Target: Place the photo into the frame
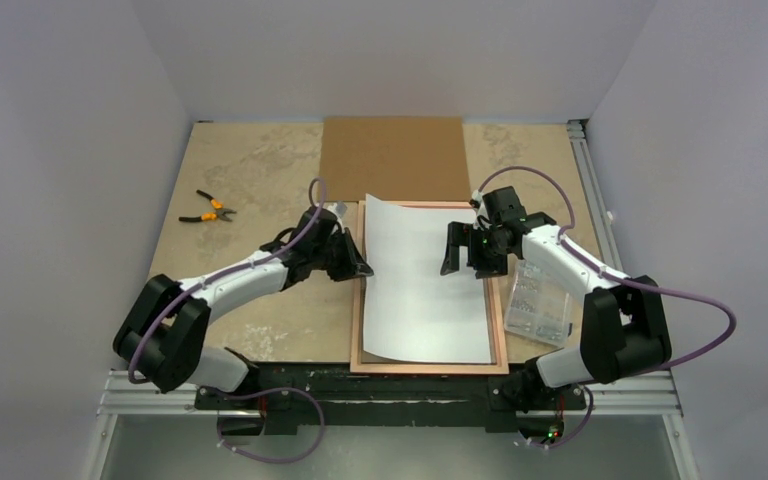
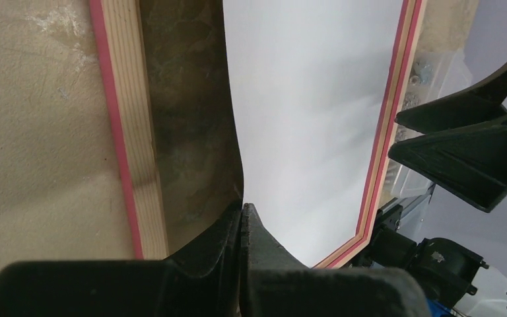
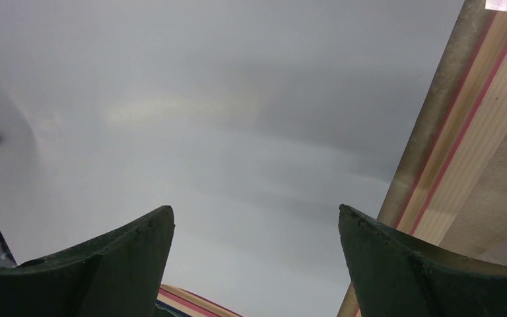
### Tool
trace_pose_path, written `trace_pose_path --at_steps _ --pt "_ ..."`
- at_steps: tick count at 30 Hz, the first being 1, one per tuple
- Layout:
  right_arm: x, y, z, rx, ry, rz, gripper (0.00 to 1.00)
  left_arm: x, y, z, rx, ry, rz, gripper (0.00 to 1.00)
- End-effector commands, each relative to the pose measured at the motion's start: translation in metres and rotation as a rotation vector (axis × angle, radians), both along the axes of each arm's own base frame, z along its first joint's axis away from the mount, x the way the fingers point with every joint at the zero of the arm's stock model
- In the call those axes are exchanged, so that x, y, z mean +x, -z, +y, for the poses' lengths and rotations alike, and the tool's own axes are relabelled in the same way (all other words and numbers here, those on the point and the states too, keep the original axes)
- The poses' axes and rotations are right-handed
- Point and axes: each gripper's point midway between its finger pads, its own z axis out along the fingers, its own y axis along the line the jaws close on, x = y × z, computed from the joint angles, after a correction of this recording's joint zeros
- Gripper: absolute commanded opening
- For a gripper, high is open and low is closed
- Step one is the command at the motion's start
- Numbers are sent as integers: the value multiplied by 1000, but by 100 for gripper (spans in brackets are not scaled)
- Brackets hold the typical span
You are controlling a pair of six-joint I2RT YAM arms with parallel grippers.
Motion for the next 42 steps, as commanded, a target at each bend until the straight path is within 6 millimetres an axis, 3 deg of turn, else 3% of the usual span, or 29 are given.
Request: trace_pose_path --at_steps 1,5,10,13,26,35,37,42 --pt "7 -14 3 28 -2 -55 93 2 -13 13 26 -29 -52 0" --pt "13 -12 -10 -45 47 -74 94 7 -15 26 -9 -69 -54 0" --pt "30 -12 -51 -237 238 -120 98 11 -15 28 -51 -62 -52 0" --pt "35 -10 -61 -257 299 -123 98 13 -15 27 -73 -67 -53 0" --pt "29 32 -30 -140 183 21 96 16 -11 14 -194 -73 -47 0" --pt "25 28 -6 -2 156 45 96 19 -2 12 -240 -118 -44 0" --pt "29 24 -11 -27 177 21 96 19 -1 14 -234 -133 -46 0" --pt "32 24 -49 -216 271 -3 98 18 -3 21 -225 -176 -58 0"
